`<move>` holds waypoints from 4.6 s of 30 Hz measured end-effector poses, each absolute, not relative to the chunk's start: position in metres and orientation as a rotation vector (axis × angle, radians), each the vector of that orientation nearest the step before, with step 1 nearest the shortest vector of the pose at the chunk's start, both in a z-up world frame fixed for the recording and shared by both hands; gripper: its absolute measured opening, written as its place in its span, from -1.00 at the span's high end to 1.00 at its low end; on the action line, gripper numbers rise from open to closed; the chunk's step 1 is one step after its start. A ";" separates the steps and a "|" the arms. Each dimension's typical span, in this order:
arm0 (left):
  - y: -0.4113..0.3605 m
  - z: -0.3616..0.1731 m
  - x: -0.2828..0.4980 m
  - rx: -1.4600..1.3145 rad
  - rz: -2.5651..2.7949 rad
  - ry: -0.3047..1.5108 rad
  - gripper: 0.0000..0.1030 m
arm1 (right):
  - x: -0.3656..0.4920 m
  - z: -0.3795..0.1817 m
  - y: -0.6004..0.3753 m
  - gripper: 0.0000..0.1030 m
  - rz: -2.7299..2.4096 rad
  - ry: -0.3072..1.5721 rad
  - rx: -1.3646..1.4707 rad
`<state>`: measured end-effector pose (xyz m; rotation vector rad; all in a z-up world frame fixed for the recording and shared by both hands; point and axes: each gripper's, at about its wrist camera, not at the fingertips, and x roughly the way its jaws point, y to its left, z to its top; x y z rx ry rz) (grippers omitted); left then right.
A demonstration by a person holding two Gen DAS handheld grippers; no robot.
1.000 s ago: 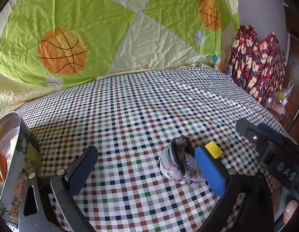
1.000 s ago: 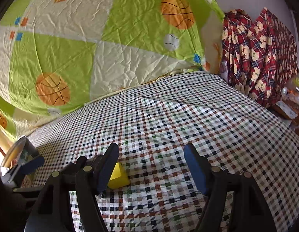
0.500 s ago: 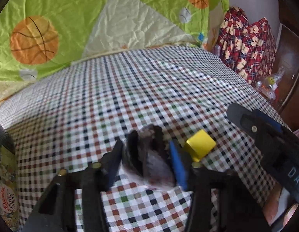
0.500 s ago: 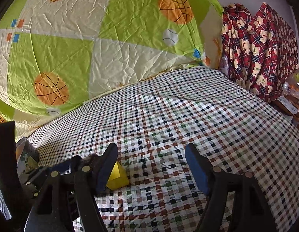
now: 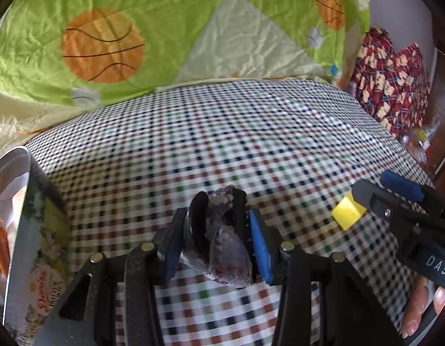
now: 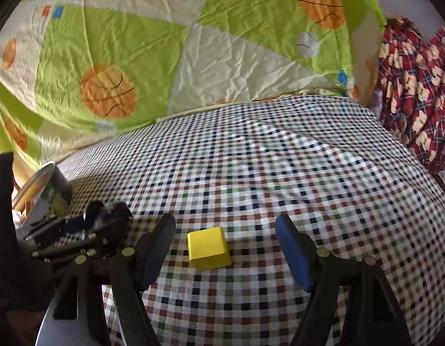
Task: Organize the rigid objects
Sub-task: 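Close the left tool on the grey crumpled object while the right tool grasps the yellow cube, then lift and carry the grey object and yellow cube over the tin with both tools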
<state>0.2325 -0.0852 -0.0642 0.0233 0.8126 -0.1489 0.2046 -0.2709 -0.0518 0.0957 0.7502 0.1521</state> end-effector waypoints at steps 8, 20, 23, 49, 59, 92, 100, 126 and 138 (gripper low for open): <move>-0.068 -0.062 0.221 0.021 -0.103 0.782 0.16 | 0.220 -0.070 -0.253 0.15 0.193 0.893 0.040; -0.044 -0.050 0.197 -0.046 -0.059 0.667 0.16 | 0.202 -0.055 -0.244 0.38 0.177 0.770 0.038; -0.036 -0.047 0.191 -0.069 -0.045 0.636 0.16 | 0.194 -0.048 -0.237 0.38 0.190 0.705 0.046; -0.014 -0.026 0.138 -0.057 0.070 0.413 0.16 | 0.148 -0.014 -0.204 0.37 0.206 0.359 0.112; -0.004 -0.024 0.125 -0.072 0.090 0.374 0.16 | 0.139 -0.012 -0.190 0.37 0.226 0.326 0.103; 0.022 -0.019 0.098 -0.095 0.134 0.303 0.16 | 0.124 -0.007 -0.167 0.37 0.297 0.283 0.132; 0.028 -0.019 0.094 -0.100 0.142 0.296 0.16 | 0.119 -0.006 -0.159 0.37 0.318 0.272 0.129; 0.050 -0.017 0.081 -0.136 0.166 0.273 0.16 | 0.111 -0.003 -0.137 0.37 0.375 0.257 0.108; 0.064 -0.017 0.075 -0.160 0.177 0.266 0.16 | 0.106 -0.003 -0.117 0.37 0.415 0.249 0.085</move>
